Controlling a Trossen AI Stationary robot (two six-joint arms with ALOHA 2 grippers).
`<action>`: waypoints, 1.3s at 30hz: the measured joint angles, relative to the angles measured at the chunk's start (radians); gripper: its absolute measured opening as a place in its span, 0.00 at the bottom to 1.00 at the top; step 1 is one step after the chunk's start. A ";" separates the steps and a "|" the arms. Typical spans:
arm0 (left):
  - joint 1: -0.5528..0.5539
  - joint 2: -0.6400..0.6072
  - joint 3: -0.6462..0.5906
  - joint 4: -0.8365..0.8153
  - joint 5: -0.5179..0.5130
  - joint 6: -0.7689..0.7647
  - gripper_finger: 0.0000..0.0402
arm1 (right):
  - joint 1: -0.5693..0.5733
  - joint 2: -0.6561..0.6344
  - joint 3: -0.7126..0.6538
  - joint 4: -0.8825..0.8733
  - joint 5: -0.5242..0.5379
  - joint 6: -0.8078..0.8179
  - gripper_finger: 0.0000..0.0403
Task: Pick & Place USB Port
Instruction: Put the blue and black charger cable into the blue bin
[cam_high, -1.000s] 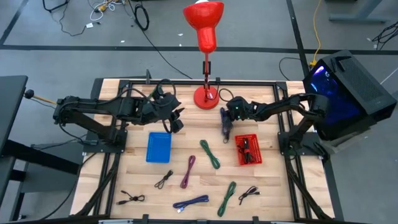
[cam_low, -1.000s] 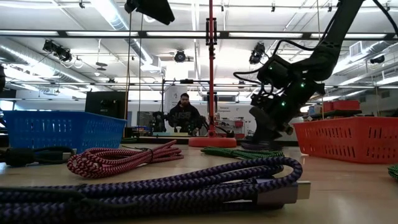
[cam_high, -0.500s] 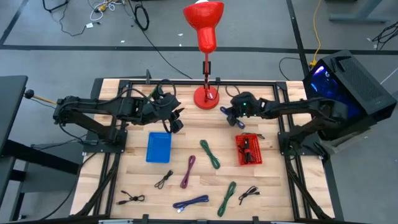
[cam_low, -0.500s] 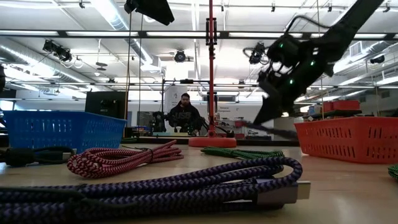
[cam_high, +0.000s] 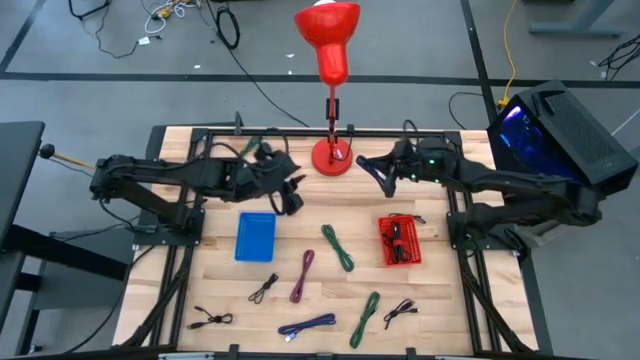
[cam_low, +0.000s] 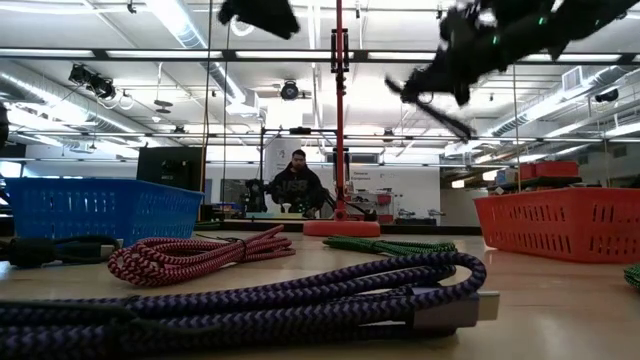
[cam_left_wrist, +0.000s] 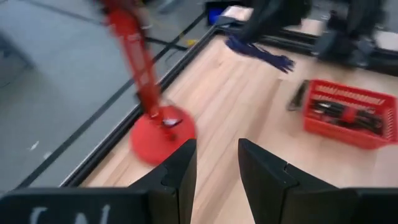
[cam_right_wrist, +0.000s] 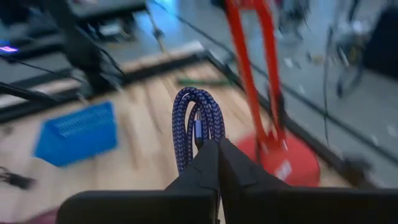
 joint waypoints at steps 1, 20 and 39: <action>0.000 0.015 -0.001 0.037 0.033 0.030 0.31 | 0.021 -0.013 0.017 -0.005 0.000 -0.011 0.00; 0.076 0.175 -0.002 0.693 0.434 0.216 0.31 | 0.341 -0.055 0.247 0.073 0.056 -0.246 0.00; 0.077 0.206 -0.001 0.872 0.583 0.258 0.31 | 0.356 0.037 0.247 0.240 0.044 -0.270 0.00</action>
